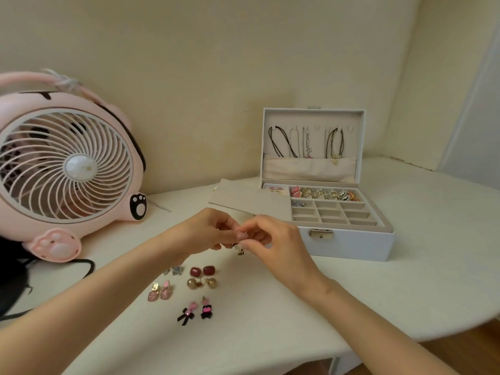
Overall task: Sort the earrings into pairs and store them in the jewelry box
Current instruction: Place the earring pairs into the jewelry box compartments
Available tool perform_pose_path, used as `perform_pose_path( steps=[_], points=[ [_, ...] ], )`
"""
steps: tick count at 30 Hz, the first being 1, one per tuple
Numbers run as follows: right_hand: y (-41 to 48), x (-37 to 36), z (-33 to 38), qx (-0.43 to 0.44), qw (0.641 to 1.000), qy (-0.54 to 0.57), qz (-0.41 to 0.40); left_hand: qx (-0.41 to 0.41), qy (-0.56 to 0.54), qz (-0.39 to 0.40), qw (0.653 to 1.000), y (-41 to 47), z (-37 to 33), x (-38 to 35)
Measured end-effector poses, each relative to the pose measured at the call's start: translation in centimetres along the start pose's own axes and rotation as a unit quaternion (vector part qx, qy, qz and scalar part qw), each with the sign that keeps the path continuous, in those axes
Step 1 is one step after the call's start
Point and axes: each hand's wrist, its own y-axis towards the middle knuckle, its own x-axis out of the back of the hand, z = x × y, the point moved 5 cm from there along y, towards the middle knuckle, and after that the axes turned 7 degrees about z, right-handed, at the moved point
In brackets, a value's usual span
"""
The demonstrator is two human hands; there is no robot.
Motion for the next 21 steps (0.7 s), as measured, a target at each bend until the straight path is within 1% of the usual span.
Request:
perform_pose_path(
  steps=[2,5,11,13,17,21],
  points=[
    [-0.1,0.6,-0.1,-0.017,1.0,0.022,-0.008,-0.008,-0.04,-0.006,0.999,0.0,-0.3,-0.3],
    [-0.2,2.1,0.0,-0.026,0.998,0.042,-0.025,-0.029,-0.086,-0.044,0.995,0.1,-0.9,-1.0],
    [-0.6,6.5,-1.1,-0.069,0.993,0.061,-0.08,-0.121,-0.044,-0.083,0.988,0.7,-4.3,-2.5],
    [-0.6,8.1,-1.8,-0.09,0.989,0.064,-0.102,-0.148,-0.046,-0.095,0.983,1.3,-5.4,-2.6],
    [-0.4,11.5,-3.8,-0.132,0.978,0.043,-0.157,-0.166,-0.053,-0.109,0.979,3.8,-7.1,-3.0],
    [0.4,14.4,-6.1,-0.156,0.972,0.024,-0.174,-0.183,-0.045,-0.108,0.976,6.5,-8.4,-4.1]
  ],
)
